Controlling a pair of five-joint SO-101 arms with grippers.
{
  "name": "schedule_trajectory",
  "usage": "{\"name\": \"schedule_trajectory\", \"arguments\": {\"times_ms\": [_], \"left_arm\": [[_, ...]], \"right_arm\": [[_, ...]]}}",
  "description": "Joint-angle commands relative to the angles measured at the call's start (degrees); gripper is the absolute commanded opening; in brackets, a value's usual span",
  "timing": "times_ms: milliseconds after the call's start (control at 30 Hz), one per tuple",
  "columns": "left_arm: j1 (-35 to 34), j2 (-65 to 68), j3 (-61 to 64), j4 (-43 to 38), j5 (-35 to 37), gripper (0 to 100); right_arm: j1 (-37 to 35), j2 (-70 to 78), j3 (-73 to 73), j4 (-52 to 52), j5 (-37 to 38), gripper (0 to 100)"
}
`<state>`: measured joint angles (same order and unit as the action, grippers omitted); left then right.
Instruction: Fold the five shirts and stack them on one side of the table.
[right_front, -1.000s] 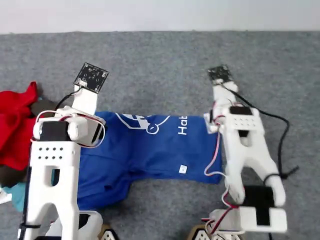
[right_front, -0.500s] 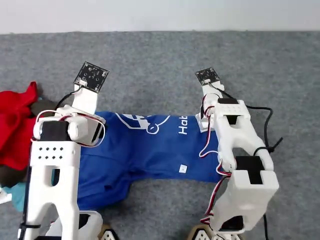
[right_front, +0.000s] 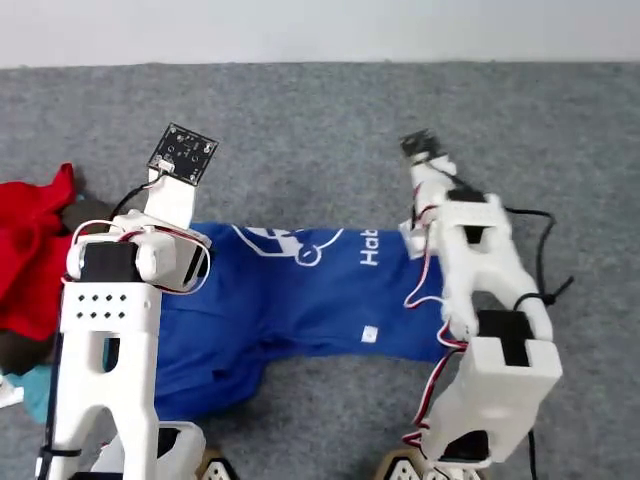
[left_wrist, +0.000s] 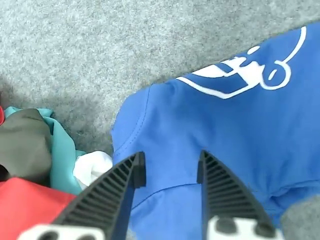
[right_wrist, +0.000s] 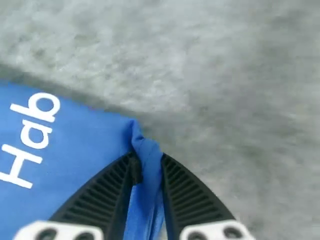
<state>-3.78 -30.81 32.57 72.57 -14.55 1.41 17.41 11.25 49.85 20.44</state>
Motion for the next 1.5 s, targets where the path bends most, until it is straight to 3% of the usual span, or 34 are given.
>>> {"name": "schedule_trajectory", "arguments": {"times_ms": [0,367,467,633,967,1167,1467], "left_arm": [[0.26,-0.35,-2.33,-0.35,0.70,17],[0.44,0.00,-2.15,-0.26,0.70,17],[0.44,0.00,-2.07,-0.26,0.70,17],[0.53,0.00,-2.15,1.67,0.70,17],[0.18,0.00,-2.15,2.11,0.70,17],[0.09,-0.09,-2.24,2.99,0.70,17],[0.18,0.00,-2.24,3.43,0.70,17]], "right_arm": [[5.49,-0.40,-7.38,1.45,0.88,0.9],[7.16,14.46,-21.27,1.54,4.84,1.5],[7.25,17.54,-24.88,2.15,5.01,8.5],[6.81,15.25,-31.03,17.36,4.92,23.2],[5.49,0.04,-35.96,52.88,4.75,16.4],[6.55,-9.27,-17.85,51.30,3.52,15.4],[9.45,-19.74,13.01,31.52,3.08,15.4]]}}
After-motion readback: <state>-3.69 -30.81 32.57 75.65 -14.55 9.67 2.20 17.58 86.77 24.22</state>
